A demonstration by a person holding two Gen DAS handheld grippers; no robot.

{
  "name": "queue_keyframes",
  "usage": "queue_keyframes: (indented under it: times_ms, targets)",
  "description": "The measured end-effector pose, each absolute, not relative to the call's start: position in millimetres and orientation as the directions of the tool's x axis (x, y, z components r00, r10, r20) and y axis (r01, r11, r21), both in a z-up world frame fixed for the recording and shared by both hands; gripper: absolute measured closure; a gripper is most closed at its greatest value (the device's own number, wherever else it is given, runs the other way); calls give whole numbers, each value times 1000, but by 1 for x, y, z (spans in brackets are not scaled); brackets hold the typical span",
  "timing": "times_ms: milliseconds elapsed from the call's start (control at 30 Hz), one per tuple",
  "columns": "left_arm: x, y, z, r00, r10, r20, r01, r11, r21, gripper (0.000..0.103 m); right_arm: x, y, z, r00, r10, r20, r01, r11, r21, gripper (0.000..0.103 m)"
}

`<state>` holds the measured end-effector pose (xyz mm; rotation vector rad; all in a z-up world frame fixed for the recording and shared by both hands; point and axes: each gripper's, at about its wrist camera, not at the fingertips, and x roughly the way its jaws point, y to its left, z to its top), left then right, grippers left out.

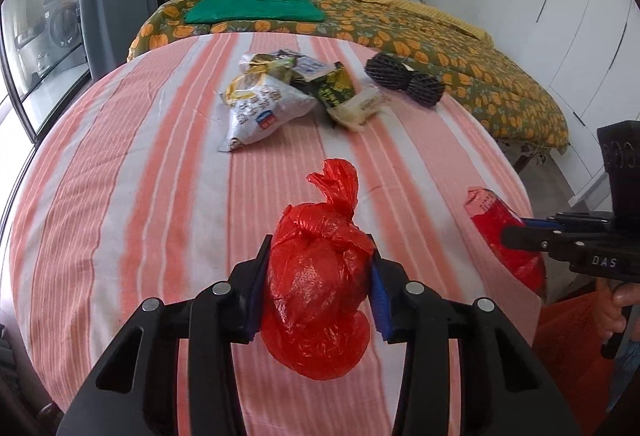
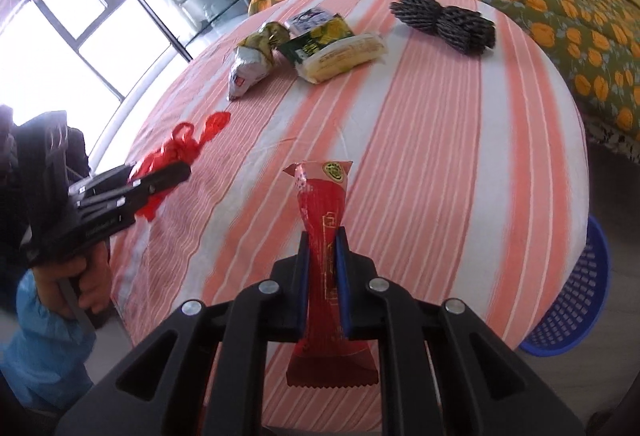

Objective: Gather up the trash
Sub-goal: 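Carry both items over the blue wastebasket and open both tools to drop them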

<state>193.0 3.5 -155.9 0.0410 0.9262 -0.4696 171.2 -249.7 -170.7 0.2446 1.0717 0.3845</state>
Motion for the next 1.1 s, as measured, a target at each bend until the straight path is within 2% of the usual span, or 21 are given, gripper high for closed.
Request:
queue_keyframes:
  times_ms: [233,500,733,967,1033,1067,1100]
  targets:
    - [166,-73,-139,461,-452,-764,516,837,-184,61,147,-321,-153,528,426,-735,-95,889,447,92]
    - [149,-198,-131,353,-557,-752,656,720,-225,61,125,-438,-154,631,229,-741,106,921,375,92]
    - [153,-311,-162,281,-552,-785,708,672,-219,61,127,-513,-183,641,123,-758,227,913,340,92]
    - [172,-377,-200,251,-517,-819,694,686,-220,60,136,-563,-220,625,126,-770,296,875,384,92]
    - [180,-391,-210,251,-519,-817,689,689,-226,54,141,-573,-229,617,140,-774,312,860,405,90]
    - [183,-395,-214,249,-515,-820,688,690,-225,48,143,-578,-234,612,153,-776,314,853,416,85]
    - [187,-401,-217,253,-503,-827,683,697,-216,34,144,-583,-237,610,160,-776,321,846,427,78]
